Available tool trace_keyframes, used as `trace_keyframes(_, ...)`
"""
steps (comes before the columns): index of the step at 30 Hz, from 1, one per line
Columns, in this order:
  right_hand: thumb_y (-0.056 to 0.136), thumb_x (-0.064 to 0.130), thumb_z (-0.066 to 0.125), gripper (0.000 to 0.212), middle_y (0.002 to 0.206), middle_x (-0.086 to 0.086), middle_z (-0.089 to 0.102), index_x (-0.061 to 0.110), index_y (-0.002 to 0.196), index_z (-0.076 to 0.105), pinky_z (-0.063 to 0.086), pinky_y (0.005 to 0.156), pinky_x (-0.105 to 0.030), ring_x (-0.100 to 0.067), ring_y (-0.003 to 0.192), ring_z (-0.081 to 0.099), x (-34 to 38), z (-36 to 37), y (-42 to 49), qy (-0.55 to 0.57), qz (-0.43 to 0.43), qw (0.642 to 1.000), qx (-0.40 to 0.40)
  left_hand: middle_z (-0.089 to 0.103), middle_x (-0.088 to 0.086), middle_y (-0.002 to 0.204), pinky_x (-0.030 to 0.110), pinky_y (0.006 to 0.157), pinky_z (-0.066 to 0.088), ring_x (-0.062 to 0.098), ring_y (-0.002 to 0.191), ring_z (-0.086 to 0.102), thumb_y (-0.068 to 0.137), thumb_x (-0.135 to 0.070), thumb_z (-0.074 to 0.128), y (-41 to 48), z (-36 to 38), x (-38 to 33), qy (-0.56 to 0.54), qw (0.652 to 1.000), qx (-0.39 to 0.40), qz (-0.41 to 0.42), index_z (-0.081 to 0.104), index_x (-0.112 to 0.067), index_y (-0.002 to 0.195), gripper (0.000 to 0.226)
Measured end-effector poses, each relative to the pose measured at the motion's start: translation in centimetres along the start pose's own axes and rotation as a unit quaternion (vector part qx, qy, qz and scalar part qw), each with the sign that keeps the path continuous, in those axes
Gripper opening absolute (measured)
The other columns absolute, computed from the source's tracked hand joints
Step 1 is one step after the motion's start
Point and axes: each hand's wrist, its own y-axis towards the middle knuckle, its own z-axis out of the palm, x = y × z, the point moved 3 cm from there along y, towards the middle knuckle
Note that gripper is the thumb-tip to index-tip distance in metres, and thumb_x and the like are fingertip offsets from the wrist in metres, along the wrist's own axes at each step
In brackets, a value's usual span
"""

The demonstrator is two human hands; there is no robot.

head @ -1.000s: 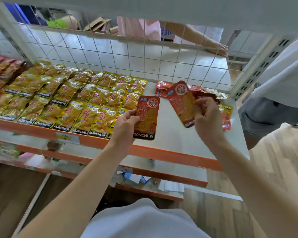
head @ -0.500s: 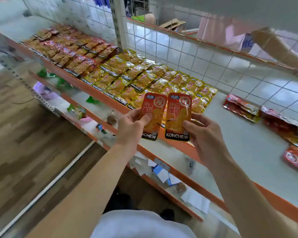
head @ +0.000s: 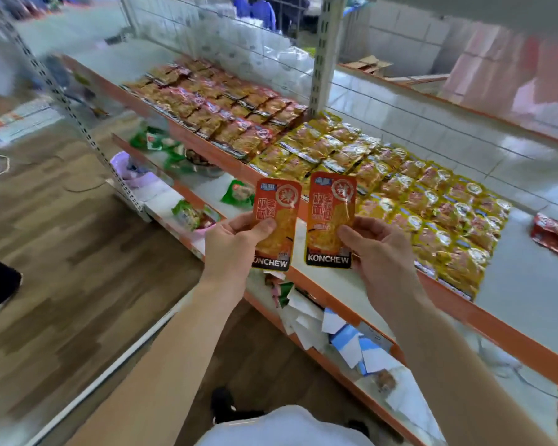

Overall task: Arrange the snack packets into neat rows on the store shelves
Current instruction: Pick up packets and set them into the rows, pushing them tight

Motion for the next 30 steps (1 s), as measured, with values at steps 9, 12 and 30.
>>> trace_keyframes(9,0.087,0.002,0.071,0.015,0.085,0.001,0.077,0.016,0.088,0.068,0.057,0.085,-0.044,-0.020,0.083,0.074,-2.2,13.6,0.0,0.003,-0.025,1.000,0.011,0.078,0.008,0.086,0.029,0.062,0.058,0.023,0.074,0.075,0.082,-0.004,0.077,5.2,-12.8,-4.6,-0.011,0.999,-0.027,0.037,0.076,-0.009,0.087,0.007)
trace_keyframes(12,0.087,0.002,0.071,0.014,0.088,-0.002,0.077,0.016,0.089,0.068,0.058,0.083,-0.044,-0.020,0.082,0.075,-2.5,16.8,-0.9,0.004,-0.024,1.000,0.012,0.078,0.010,0.087,0.029,0.061,0.058,0.024,0.073,0.075,0.082,-0.004,0.077,5.9,-15.5,-5.8,-0.014,0.999,-0.030,0.041,0.075,-0.003,0.093,0.011)
trace_keyframes(30,0.091,0.006,0.068,0.007,0.083,0.002,0.076,0.012,0.092,0.065,0.057,0.072,-0.033,-0.016,0.079,0.074,-2.1,24.6,-0.5,0.022,-0.027,0.999,0.017,0.076,-0.007,0.072,0.019,0.053,0.054,0.012,0.067,0.074,0.095,-0.020,0.068,9.9,-20.8,-9.4,-0.005,0.997,-0.061,0.051,0.073,-0.021,0.080,0.015)
